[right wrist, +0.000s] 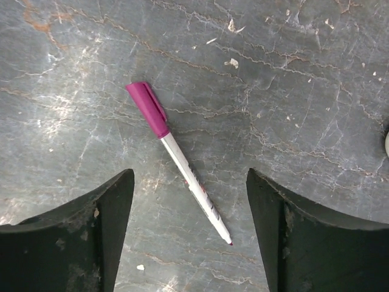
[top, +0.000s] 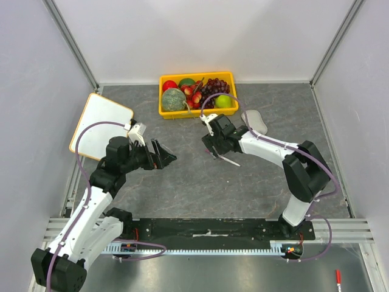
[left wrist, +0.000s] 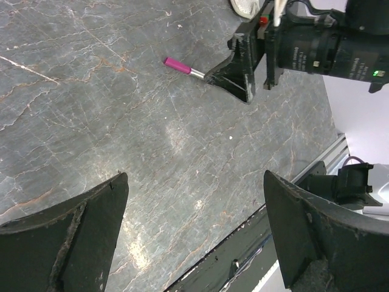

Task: Write a sentence on the whiteboard
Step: Pick up the whiteboard marker from the center of the board.

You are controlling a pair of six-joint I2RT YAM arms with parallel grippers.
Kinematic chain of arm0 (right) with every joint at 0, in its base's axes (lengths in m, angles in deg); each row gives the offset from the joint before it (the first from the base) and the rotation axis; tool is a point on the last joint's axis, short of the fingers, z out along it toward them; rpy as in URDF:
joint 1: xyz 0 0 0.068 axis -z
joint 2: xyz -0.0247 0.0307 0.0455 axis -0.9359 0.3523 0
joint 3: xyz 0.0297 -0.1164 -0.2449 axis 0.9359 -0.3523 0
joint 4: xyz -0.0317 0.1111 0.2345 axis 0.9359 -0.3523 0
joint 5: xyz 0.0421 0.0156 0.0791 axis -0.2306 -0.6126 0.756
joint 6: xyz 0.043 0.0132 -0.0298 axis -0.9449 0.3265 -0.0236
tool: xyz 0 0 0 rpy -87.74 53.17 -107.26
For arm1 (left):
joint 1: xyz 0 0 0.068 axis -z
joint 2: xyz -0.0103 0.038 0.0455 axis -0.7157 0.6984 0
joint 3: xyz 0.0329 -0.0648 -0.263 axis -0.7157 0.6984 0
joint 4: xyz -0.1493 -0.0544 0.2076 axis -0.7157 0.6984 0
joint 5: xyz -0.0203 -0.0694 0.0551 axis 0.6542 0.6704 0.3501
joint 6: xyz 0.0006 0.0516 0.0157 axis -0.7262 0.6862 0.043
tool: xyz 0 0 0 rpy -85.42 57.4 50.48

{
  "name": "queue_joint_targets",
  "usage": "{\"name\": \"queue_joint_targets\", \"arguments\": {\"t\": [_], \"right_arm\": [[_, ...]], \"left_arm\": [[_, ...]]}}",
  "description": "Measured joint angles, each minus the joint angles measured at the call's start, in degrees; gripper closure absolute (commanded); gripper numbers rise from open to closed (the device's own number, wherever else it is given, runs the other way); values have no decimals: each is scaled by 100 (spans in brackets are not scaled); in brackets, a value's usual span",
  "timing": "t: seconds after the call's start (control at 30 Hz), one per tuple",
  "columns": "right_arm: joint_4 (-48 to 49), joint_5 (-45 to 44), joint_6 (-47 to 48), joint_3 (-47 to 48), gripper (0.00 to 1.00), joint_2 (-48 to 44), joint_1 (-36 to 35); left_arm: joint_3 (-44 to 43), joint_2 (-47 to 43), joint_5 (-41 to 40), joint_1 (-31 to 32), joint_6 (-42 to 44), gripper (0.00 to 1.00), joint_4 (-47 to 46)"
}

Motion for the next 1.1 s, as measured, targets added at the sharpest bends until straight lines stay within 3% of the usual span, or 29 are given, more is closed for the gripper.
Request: {"name": "queue_joint_targets", "arguments": {"t": [0.07,0.33,0.47,0.57,0.63,0.73,1.1], "right_arm": [[-83,-227,68,118,27,170,-109],[-173,-658,203,323,29,730,-496],[-229,-763,195,420,39,992,-590],[-284,-870,157,649,52,1176,-555],[-286,-743,122,728,67,1248,-470],[-282,-400,96,772,100,1298,-284],[-264,933,-297,828,100,1158,201]], "left_arm": [[0,-9,20,0,9,4,2],[0,-24,33,0,39,4,2],[0,-74,35,0,44,4,7],[0,-157,57,0,44,4,26],[0,-227,94,0,46,4,52],[-4,-350,131,0,48,4,111],[-238,-393,133,0,142,5,350]]}}
